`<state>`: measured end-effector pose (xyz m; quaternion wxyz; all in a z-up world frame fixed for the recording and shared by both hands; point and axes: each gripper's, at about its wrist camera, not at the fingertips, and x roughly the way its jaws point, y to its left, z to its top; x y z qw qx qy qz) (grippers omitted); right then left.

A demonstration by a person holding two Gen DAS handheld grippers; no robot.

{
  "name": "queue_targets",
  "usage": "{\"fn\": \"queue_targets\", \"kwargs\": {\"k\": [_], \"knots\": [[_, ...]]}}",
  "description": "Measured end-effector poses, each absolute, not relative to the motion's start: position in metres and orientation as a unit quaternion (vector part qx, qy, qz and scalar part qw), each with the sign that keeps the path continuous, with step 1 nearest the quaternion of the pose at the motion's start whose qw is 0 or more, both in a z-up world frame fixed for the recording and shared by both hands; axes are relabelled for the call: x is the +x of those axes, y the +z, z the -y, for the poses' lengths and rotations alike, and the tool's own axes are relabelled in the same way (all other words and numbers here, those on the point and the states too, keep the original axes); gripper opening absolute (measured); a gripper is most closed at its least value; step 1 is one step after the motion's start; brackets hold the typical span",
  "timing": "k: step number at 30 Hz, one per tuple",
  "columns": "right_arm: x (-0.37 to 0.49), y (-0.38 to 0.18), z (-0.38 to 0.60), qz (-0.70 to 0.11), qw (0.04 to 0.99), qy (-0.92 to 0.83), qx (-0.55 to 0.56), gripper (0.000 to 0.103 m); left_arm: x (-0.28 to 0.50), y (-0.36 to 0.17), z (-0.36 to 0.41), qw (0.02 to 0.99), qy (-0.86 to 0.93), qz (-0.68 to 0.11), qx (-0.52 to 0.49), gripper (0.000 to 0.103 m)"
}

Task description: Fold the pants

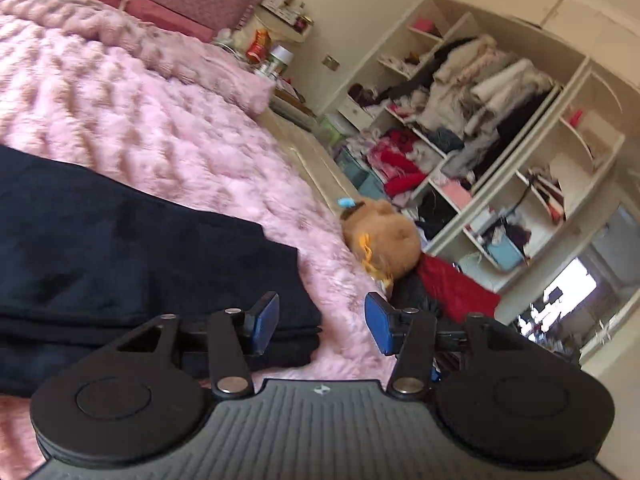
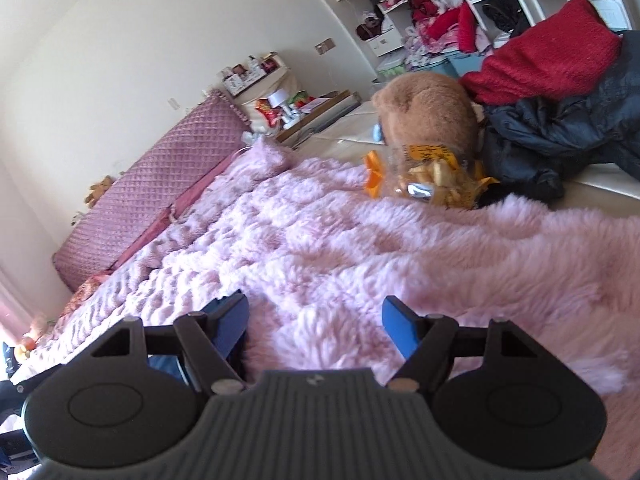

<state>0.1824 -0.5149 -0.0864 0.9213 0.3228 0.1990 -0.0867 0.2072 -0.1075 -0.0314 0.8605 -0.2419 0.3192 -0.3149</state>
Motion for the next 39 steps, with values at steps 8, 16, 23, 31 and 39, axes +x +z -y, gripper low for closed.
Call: {"fn": "queue_targets", "kwargs": {"k": [8, 16, 23, 31, 39], "knots": [[0.197, -0.093, 0.487, -0.197, 0.880, 0.077, 0.425, 0.071, 0.191, -0.068, -0.044, 0.857, -0.100, -0.315, -0.395, 0.063], [0.208, -0.122, 0.470, -0.227, 0.816, 0.116, 0.519, 0.072, 0.187, -0.111, -0.103, 0.813, -0.046, -0.288, -0.503, 0.063], [0.206, -0.128, 0.469, -0.211, 0.795, 0.117, 0.556, 0.074, 0.181, -0.124, -0.117, 0.822, -0.008, -0.255, -0.510, 0.063], [0.212, -0.137, 0.475, -0.199, 0.786, 0.124, 0.571, 0.075, 0.201, -0.135, -0.132, 0.820, 0.037, -0.224, -0.525, 0.063], [0.215, -0.153, 0.478, -0.145, 0.776, 0.139, 0.598, 0.074, 0.227, -0.161, -0.148, 0.775, 0.014, -0.158, -0.612, 0.064]]}}
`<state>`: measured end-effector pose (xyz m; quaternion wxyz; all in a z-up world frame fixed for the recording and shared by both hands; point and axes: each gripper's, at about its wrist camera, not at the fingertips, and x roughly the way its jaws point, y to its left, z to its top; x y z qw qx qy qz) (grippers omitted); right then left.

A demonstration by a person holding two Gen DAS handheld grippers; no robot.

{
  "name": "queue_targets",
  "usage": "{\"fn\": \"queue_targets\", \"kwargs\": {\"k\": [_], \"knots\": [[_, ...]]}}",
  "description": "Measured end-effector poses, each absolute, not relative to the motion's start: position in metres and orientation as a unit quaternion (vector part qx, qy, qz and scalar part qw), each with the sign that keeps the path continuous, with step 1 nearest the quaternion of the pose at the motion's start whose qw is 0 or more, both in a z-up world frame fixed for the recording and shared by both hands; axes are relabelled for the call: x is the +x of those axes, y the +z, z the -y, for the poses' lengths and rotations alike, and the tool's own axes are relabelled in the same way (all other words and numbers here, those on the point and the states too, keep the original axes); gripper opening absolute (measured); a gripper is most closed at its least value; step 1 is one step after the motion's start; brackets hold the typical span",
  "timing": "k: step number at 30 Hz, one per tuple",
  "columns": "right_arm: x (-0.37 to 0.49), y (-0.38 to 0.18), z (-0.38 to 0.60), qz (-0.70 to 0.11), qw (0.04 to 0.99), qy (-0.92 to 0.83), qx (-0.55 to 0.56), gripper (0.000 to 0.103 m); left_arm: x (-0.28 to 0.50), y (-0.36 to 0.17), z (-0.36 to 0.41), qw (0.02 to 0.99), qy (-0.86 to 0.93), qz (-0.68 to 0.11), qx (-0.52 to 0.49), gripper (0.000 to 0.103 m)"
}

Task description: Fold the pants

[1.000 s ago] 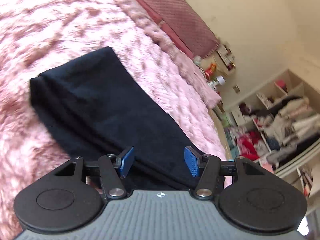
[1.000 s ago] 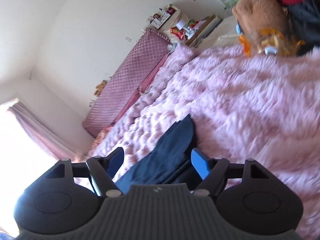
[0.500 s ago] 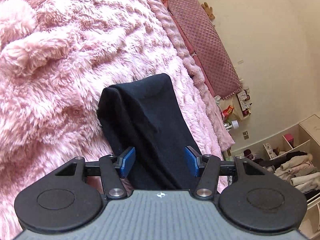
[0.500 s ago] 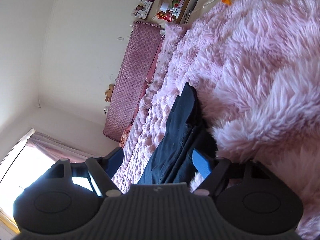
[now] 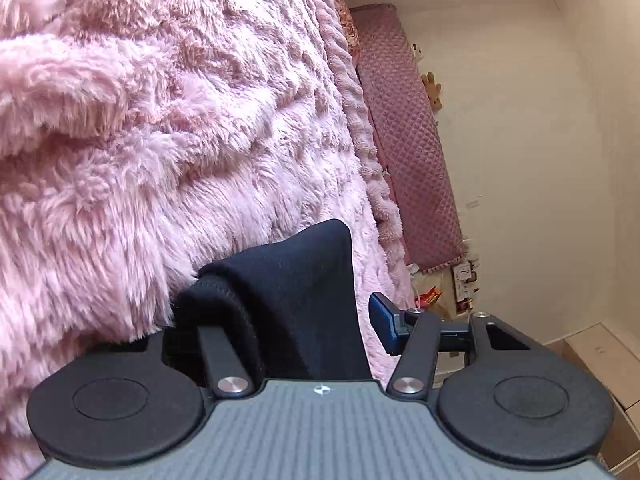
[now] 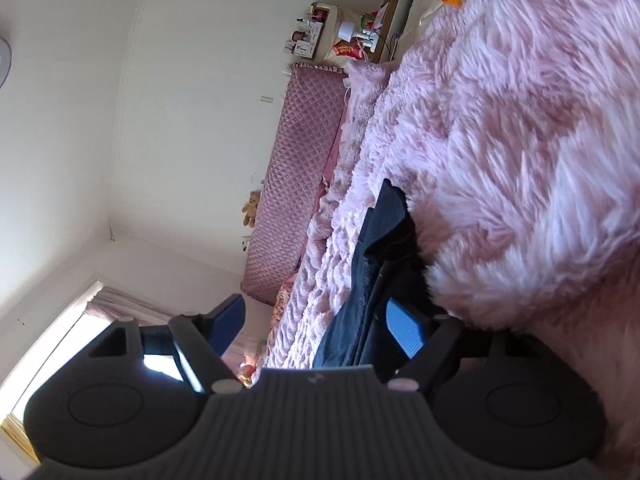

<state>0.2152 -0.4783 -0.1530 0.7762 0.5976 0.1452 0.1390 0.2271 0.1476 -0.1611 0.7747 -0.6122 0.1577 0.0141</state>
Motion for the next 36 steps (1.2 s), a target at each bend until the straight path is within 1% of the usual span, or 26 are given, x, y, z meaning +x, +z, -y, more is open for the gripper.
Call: {"fn": "queue_targets", "kwargs": {"k": [1, 2, 3, 5, 7, 8, 9, 10, 13, 15, 16, 17, 19, 20, 21, 22, 24, 25, 27, 29, 30, 31, 32, 34, 35, 36], "knots": [[0.216, -0.155, 0.479, -0.138, 0.773, 0.133, 0.605, 0.073, 0.230, -0.164, -0.148, 0.771, 0.008, -0.153, -0.618, 0.064], [0.217, -0.155, 0.479, -0.137, 0.773, 0.125, 0.607, 0.068, 0.232, -0.166, -0.148, 0.770, 0.006, -0.151, -0.620, 0.064], [0.218, -0.153, 0.478, -0.140, 0.776, 0.109, 0.605, 0.060, 0.233, -0.167, -0.148, 0.768, 0.008, -0.151, -0.623, 0.063], [0.219, -0.148, 0.478, -0.146, 0.789, 0.083, 0.591, 0.052, 0.231, -0.170, -0.149, 0.758, 0.024, -0.147, -0.635, 0.051], [0.220, -0.142, 0.479, -0.155, 0.799, 0.066, 0.577, 0.052, 0.227, -0.174, -0.154, 0.740, 0.036, -0.135, -0.657, 0.030], [0.222, -0.138, 0.481, -0.161, 0.804, 0.059, 0.569, 0.054, 0.226, -0.176, -0.157, 0.732, 0.032, -0.127, -0.668, 0.027], [0.224, -0.134, 0.483, -0.168, 0.810, 0.055, 0.559, 0.060, 0.224, -0.179, -0.160, 0.724, 0.027, -0.121, -0.679, 0.023], [0.228, -0.130, 0.486, -0.176, 0.819, 0.044, 0.544, 0.062, 0.223, -0.183, -0.164, 0.714, 0.022, -0.118, -0.690, 0.020], [0.247, -0.128, 0.497, -0.199, 0.831, 0.045, 0.517, 0.062, 0.220, -0.193, -0.168, 0.692, 0.012, -0.112, -0.713, 0.019], [0.264, -0.131, 0.504, -0.222, 0.829, 0.074, 0.509, 0.059, 0.220, -0.194, -0.168, 0.697, 0.008, -0.114, -0.707, 0.019], [0.270, -0.131, 0.506, -0.224, 0.829, 0.083, 0.506, 0.057, 0.220, -0.194, -0.167, 0.705, 0.006, -0.115, -0.700, 0.019], [0.278, -0.133, 0.509, -0.223, 0.830, 0.093, 0.503, 0.053, 0.221, -0.193, -0.166, 0.714, 0.006, -0.119, -0.689, 0.022], [0.289, -0.134, 0.509, -0.219, 0.833, 0.100, 0.498, 0.052, 0.224, -0.191, -0.162, 0.729, -0.005, -0.126, -0.673, 0.045], [0.292, -0.135, 0.509, -0.216, 0.836, 0.103, 0.494, 0.052, 0.226, -0.190, -0.159, 0.734, -0.012, -0.126, -0.667, 0.049], [0.293, -0.134, 0.508, -0.216, 0.840, 0.103, 0.488, 0.046, 0.227, -0.189, -0.157, 0.739, -0.018, -0.127, -0.662, 0.053], [0.298, -0.133, 0.506, -0.217, 0.847, 0.103, 0.475, 0.042, 0.228, -0.187, -0.154, 0.744, -0.025, -0.130, -0.654, 0.056], [0.302, -0.131, 0.502, -0.215, 0.858, 0.102, 0.454, 0.032, 0.234, -0.185, -0.150, 0.747, -0.038, -0.148, -0.647, 0.056], [0.306, -0.130, 0.500, -0.212, 0.865, 0.103, 0.443, 0.030, 0.239, -0.186, -0.149, 0.742, -0.055, -0.162, -0.648, 0.059], [0.303, -0.127, 0.499, -0.190, 0.877, 0.098, 0.430, 0.017, 0.250, -0.185, -0.149, 0.733, -0.088, -0.193, -0.646, 0.067], [0.300, -0.122, 0.498, -0.162, 0.886, 0.105, 0.421, 0.013, 0.253, -0.183, -0.149, 0.729, -0.096, -0.209, -0.645, 0.066], [0.299, -0.119, 0.498, -0.153, 0.890, 0.113, 0.414, 0.007, 0.254, -0.183, -0.150, 0.724, -0.097, -0.207, -0.651, 0.064], [0.299, -0.116, 0.497, -0.151, 0.892, 0.121, 0.408, 0.003, 0.252, -0.185, -0.150, 0.717, -0.084, -0.201, -0.662, 0.054], [0.300, -0.113, 0.496, -0.152, 0.895, 0.127, 0.400, 0.000, 0.249, -0.188, -0.150, 0.708, -0.066, -0.195, -0.676, 0.047], [0.302, -0.109, 0.494, -0.166, 0.898, 0.127, 0.387, 0.000, 0.244, -0.193, -0.150, 0.699, -0.040, -0.183, -0.690, 0.008], [0.305, -0.108, 0.494, -0.182, 0.898, 0.120, 0.381, 0.000, 0.243, -0.191, -0.151, 0.706, -0.027, -0.183, -0.684, 0.005], [0.308, -0.109, 0.494, -0.207, 0.895, 0.112, 0.379, 0.004, 0.241, -0.189, -0.151, 0.717, -0.021, -0.182, -0.673, 0.005]]}}
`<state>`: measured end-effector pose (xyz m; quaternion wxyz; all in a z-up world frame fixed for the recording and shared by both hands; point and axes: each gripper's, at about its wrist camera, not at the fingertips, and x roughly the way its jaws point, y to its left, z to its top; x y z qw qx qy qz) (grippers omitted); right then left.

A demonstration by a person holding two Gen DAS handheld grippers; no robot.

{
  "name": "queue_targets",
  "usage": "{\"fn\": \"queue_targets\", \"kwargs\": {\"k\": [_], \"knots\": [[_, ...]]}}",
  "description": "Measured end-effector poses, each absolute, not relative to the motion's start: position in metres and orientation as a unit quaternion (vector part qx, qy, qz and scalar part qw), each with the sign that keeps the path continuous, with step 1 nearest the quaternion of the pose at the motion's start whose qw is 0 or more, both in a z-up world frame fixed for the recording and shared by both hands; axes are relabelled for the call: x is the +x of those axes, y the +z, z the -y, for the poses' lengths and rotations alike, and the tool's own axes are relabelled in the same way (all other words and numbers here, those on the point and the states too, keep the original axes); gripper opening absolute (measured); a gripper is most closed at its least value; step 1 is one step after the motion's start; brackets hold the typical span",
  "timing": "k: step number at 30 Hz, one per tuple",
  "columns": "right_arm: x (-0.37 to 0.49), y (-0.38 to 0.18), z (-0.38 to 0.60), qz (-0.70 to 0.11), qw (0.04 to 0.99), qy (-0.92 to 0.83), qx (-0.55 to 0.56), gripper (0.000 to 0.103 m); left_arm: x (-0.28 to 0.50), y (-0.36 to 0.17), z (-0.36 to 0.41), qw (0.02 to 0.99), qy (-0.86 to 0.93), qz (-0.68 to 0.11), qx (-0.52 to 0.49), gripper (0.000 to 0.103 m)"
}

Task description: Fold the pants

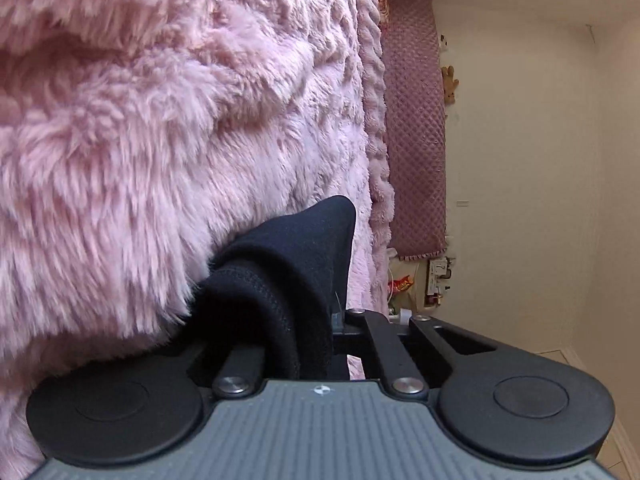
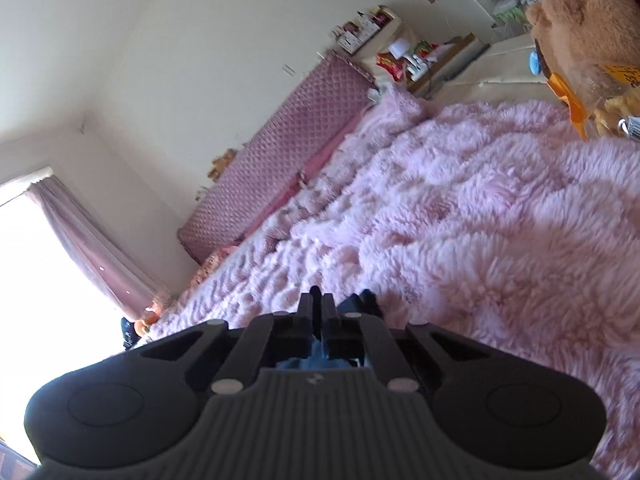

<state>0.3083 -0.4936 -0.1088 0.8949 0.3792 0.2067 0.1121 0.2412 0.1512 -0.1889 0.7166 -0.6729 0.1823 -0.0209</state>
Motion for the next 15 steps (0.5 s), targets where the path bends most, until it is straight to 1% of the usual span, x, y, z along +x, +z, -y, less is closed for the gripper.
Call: {"fn": "queue_targets", "kwargs": {"k": [4, 6, 8, 11, 15], "knots": [[0.309, -0.125, 0.504, -0.261, 0.865, 0.123, 0.411, 0.006, 0.227, -0.172, -0.153, 0.755, -0.010, -0.145, -0.640, 0.004], [0.306, -0.126, 0.503, -0.256, 0.868, 0.119, 0.409, 0.006, 0.225, -0.164, -0.154, 0.765, -0.002, -0.127, -0.631, 0.004], [0.302, -0.121, 0.501, -0.226, 0.878, 0.128, 0.401, 0.000, 0.227, -0.159, -0.156, 0.770, -0.008, -0.124, -0.626, 0.004], [0.300, -0.110, 0.494, -0.202, 0.887, 0.157, 0.384, 0.000, 0.223, -0.156, -0.161, 0.773, -0.002, -0.114, -0.624, 0.003], [0.311, -0.100, 0.474, -0.220, 0.898, 0.172, 0.340, 0.000, 0.211, -0.163, -0.175, 0.753, 0.010, -0.094, -0.651, 0.004]]}}
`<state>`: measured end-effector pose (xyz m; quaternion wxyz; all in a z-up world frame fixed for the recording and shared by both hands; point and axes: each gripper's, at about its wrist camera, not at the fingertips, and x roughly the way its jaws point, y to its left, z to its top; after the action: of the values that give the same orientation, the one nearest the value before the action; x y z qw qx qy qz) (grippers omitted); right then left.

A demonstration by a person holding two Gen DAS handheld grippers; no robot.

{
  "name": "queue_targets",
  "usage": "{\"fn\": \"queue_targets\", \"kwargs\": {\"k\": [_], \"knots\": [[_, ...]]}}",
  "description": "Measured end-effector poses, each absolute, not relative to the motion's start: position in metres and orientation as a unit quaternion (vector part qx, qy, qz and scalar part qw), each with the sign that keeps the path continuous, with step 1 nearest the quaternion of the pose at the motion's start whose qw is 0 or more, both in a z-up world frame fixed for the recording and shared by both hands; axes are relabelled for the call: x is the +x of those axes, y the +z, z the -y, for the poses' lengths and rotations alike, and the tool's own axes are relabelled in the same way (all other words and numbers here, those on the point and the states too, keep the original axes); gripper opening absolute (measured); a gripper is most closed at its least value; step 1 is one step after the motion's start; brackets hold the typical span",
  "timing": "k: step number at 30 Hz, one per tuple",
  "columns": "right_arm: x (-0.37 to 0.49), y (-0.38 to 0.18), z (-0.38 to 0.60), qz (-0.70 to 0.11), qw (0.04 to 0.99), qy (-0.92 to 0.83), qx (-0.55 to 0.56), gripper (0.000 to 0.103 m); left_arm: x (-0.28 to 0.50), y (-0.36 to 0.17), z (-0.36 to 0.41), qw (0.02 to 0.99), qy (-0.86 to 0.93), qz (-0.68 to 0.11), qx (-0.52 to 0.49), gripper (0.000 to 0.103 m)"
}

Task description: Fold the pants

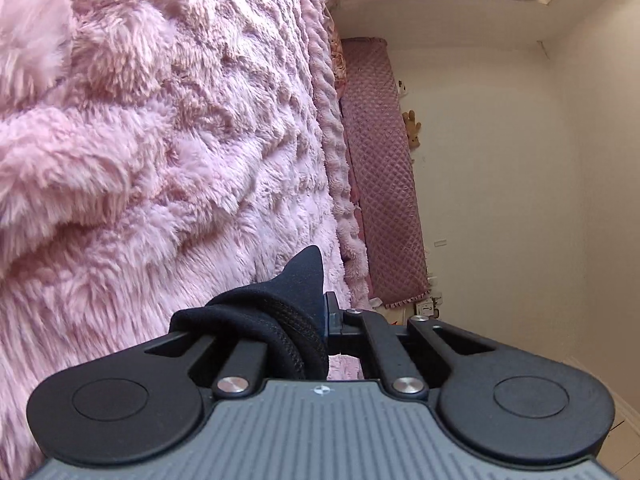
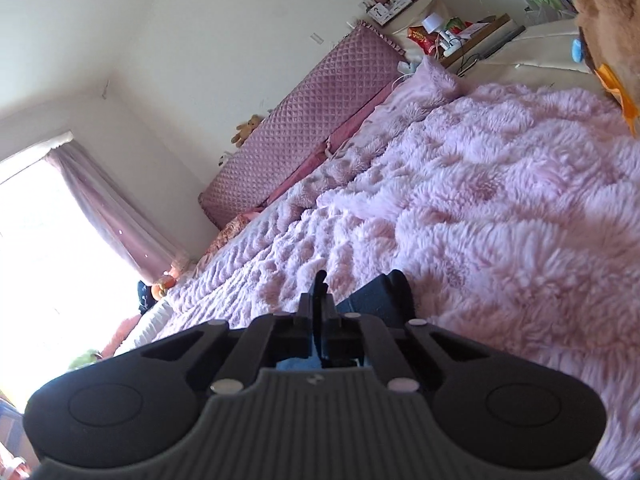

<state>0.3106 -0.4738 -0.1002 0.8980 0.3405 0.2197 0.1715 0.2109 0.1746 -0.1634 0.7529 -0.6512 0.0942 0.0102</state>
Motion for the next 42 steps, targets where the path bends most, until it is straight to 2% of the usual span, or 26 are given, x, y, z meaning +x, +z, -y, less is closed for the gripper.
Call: {"fn": "queue_targets", "kwargs": {"k": [2, 5, 6, 7, 8, 10, 12, 17, 18, 23, 26, 29, 31, 33, 35, 38, 39, 40, 42], "knots": [[0.316, -0.103, 0.469, -0.234, 0.903, 0.152, 0.326, 0.000, 0.213, -0.173, -0.176, 0.746, 0.013, -0.117, -0.655, 0.005], [0.320, -0.110, 0.472, -0.244, 0.900, 0.122, 0.341, 0.000, 0.215, -0.182, -0.172, 0.755, 0.021, -0.148, -0.639, 0.014], [0.320, -0.111, 0.472, -0.248, 0.900, 0.113, 0.341, 0.000, 0.214, -0.181, -0.169, 0.763, 0.018, -0.146, -0.629, 0.020], [0.319, -0.111, 0.471, -0.253, 0.901, 0.107, 0.336, 0.000, 0.213, -0.178, -0.166, 0.773, 0.010, -0.144, -0.618, 0.032], [0.319, -0.112, 0.469, -0.261, 0.902, 0.097, 0.330, 0.000, 0.214, -0.175, -0.164, 0.781, 0.003, -0.142, -0.608, 0.039], [0.319, -0.110, 0.465, -0.282, 0.904, 0.061, 0.314, 0.000, 0.215, -0.166, -0.159, 0.795, -0.008, -0.137, -0.591, 0.059], [0.313, -0.103, 0.459, -0.282, 0.917, 0.002, 0.281, 0.006, 0.216, -0.160, -0.155, 0.805, -0.011, -0.135, -0.577, 0.065], [0.283, -0.074, 0.428, -0.218, 0.962, -0.007, 0.166, 0.006, 0.200, -0.140, -0.143, 0.830, 0.059, -0.171, -0.527, 0.068], [0.278, -0.070, 0.419, -0.215, 0.965, 0.019, 0.150, 0.006, 0.192, -0.130, -0.139, 0.840, 0.103, -0.172, -0.505, 0.071], [0.263, -0.078, 0.380, -0.244, 0.960, 0.067, 0.122, 0.006, 0.185, -0.085, -0.123, 0.901, 0.128, -0.206, -0.360, 0.072], [0.257, -0.094, 0.369, -0.263, 0.957, 0.044, 0.113, 0.006, 0.187, -0.077, -0.116, 0.896, 0.129, -0.278, -0.321, 0.076], [0.255, -0.105, 0.365, -0.278, 0.956, 0.048, 0.079, 0.000, 0.180, -0.081, -0.115, 0.869, 0.155, -0.345, -0.319, 0.073], [0.251, -0.107, 0.374, -0.274, 0.956, 0.038, 0.102, 0.000, 0.151, -0.079, -0.121, 0.863, 0.196, -0.308, -0.349, 0.071], [0.248, -0.106, 0.381, -0.269, 0.957, 0.025, 0.106, 0.000, 0.128, -0.068, -0.122, 0.874, 0.233, -0.246, -0.347, 0.075], [0.243, -0.106, 0.385, -0.264, 0.960, 0.007, 0.090, 0.000, 0.127, -0.049, -0.123, 0.904, 0.221, -0.216, -0.297, 0.077], [0.238, -0.107, 0.384, -0.263, 0.962, -0.013, 0.077, 0.000, 0.152, -0.032, -0.125, 0.930, 0.176, -0.213, -0.244, 0.076], [0.237, -0.106, 0.381, -0.261, 0.963, -0.028, 0.063, 0.000, 0.165, -0.030, -0.125, 0.934, 0.160, -0.218, -0.235, 0.073], [0.237, -0.106, 0.378, -0.261, 0.963, -0.031, 0.056, 0.000, 0.179, -0.032, -0.126, 0.937, 0.152, -0.220, -0.225, 0.058], [0.239, -0.107, 0.373, -0.267, 0.962, -0.042, 0.042, 0.000, 0.204, -0.039, -0.123, 0.940, 0.167, -0.214, -0.206, 0.039]]}}
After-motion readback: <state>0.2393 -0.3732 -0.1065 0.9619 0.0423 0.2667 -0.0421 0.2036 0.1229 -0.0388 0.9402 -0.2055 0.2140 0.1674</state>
